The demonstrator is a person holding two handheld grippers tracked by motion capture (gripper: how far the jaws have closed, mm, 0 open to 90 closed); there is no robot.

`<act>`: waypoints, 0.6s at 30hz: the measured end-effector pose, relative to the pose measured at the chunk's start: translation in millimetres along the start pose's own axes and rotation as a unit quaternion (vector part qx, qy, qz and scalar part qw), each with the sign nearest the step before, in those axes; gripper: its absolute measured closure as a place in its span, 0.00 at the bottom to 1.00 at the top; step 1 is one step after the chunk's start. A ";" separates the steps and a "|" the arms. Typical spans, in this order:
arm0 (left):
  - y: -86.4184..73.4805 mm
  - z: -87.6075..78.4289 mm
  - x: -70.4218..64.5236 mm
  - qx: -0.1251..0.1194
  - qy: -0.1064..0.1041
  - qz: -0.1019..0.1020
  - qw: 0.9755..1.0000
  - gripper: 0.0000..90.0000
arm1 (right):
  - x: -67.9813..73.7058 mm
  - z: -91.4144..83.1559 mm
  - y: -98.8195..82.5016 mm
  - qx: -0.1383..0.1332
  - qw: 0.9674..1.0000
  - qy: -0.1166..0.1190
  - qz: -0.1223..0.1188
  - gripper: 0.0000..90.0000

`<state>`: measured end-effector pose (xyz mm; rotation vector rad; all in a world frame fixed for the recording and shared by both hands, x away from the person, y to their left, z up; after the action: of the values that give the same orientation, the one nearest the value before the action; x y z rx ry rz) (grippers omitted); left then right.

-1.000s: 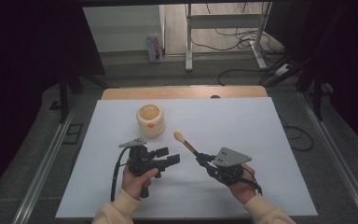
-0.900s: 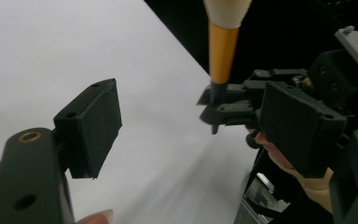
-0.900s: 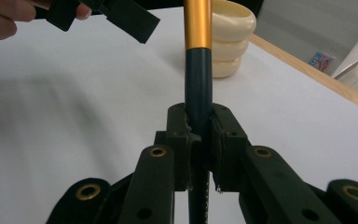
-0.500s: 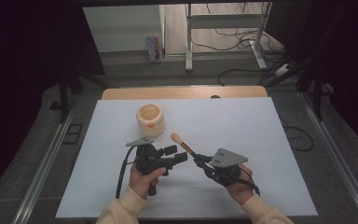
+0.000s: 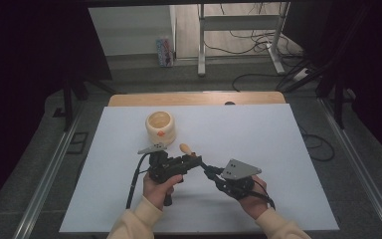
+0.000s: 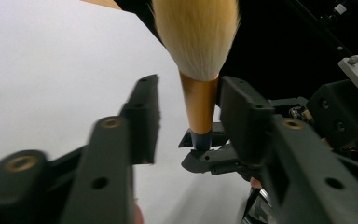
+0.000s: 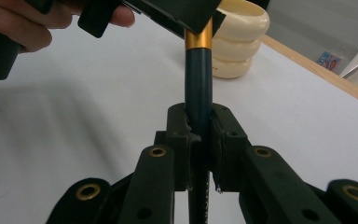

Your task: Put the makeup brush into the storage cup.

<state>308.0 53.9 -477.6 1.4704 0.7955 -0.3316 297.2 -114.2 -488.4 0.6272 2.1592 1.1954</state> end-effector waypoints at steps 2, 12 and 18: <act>-0.4 0.4 0.1 0.003 -0.001 0.000 1.000 0.73 | 0.5 0.3 0.0 0.000 1.000 0.000 -0.002 0.88; -0.6 -0.3 -3.1 0.006 -0.015 0.000 1.000 0.86 | 3.8 2.6 -1.1 0.004 1.000 0.008 0.001 0.88; -0.8 -0.4 -4.4 0.011 -0.014 0.007 1.000 0.87 | 4.6 3.1 -1.5 0.004 1.000 0.012 0.002 0.87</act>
<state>304.3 53.0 -475.3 1.4887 0.7610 -0.3498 295.8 -110.2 -492.2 0.6249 2.1834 1.2031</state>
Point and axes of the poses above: each handheld gripper's, and its own axes: z roughly forward along the jaws, y roughly out of its top, x roughly to its left, the point moved 5 cm from there along z, roughly forward along the jaws, and after that the axes turned 13 degrees about -y, right-handed, at the moved point
